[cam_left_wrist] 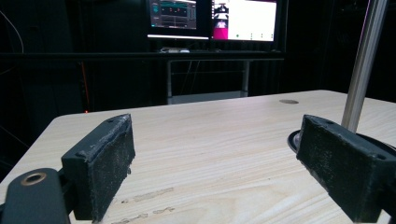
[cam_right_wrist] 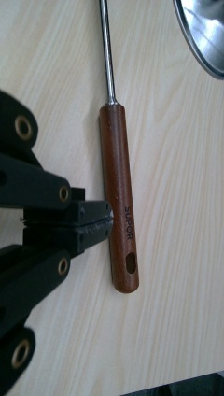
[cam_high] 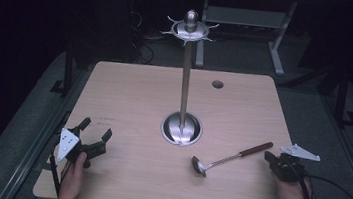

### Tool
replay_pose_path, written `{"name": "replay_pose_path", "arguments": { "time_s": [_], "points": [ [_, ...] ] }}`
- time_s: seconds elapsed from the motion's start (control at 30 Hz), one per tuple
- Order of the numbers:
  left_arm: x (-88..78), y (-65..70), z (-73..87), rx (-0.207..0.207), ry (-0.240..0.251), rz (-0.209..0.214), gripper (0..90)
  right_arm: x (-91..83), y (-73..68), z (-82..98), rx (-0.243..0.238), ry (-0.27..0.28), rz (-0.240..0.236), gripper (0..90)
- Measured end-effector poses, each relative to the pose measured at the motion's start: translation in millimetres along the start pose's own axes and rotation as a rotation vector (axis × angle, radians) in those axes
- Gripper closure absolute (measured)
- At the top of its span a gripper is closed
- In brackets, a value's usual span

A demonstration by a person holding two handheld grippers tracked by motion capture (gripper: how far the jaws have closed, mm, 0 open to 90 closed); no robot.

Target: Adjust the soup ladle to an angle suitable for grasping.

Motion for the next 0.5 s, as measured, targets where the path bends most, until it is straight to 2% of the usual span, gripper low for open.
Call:
{"name": "replay_pose_path", "arguments": {
  "time_s": [0.3, 0.5],
  "points": [
    [-0.2, 0.0, 0.0, 0.001, -0.004, -0.001, 10.6, 16.3, 4.4, -6.6, -0.018, -0.027, 0.023, 89.6],
    [-0.2, 0.0, 0.0, 0.001, -0.003, 0.002, 10.6, 22.6, 6.0, -8.1, -0.013, -0.041, 0.015, 89.6]
  ]
}}
Point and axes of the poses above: each handheld gripper's, and its own axes: x roughly forward along the jaws, z roughly out of its underside, y roughly to its right, the point moved 3 cm from there along x, roughly forward along the jaws, and after that the axes turned 3 degrees about -x, right-handed, at the moved point
